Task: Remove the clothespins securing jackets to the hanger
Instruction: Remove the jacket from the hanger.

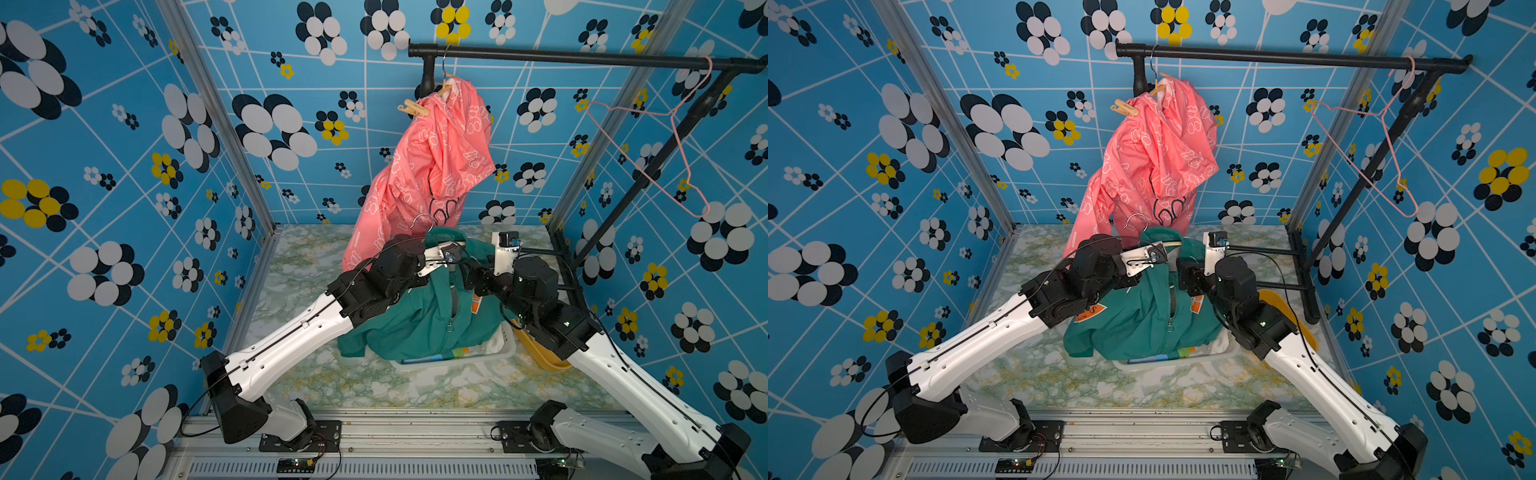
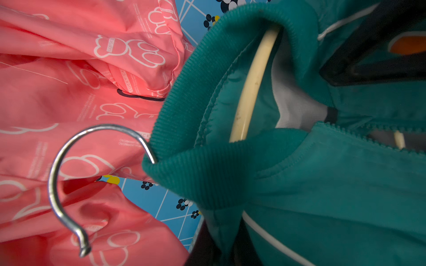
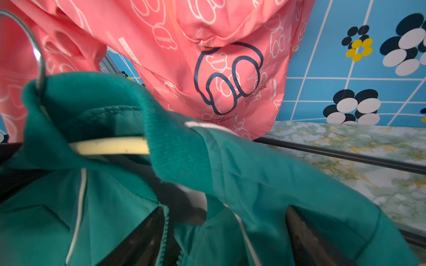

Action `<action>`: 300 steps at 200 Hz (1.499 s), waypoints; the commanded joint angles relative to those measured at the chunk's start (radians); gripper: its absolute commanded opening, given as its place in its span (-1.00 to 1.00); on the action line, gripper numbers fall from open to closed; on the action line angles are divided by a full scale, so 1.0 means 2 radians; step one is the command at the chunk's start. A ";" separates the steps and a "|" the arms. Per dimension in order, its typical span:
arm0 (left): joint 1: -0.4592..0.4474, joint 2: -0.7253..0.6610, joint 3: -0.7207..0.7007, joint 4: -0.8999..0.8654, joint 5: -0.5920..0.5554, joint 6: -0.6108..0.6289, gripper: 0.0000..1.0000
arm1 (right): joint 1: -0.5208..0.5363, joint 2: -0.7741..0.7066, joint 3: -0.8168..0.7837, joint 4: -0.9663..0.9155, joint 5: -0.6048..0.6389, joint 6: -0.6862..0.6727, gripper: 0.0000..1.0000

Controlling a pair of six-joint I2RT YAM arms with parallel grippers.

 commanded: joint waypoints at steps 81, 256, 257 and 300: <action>-0.014 -0.027 0.001 -0.004 0.002 -0.024 -1.00 | 0.011 0.047 0.010 0.060 0.178 0.015 -0.53; -0.004 -0.151 -0.046 -0.062 -0.019 0.023 -1.00 | -0.196 -0.008 0.026 -0.130 -0.044 -0.089 -0.71; -0.003 -0.152 -0.047 -0.062 -0.020 0.023 -1.00 | -0.198 -0.009 0.025 -0.130 -0.046 -0.089 -0.71; 0.051 -0.185 -0.074 -0.034 -0.004 0.003 -1.00 | -0.299 -0.041 -0.031 -0.124 -0.124 -0.083 -0.71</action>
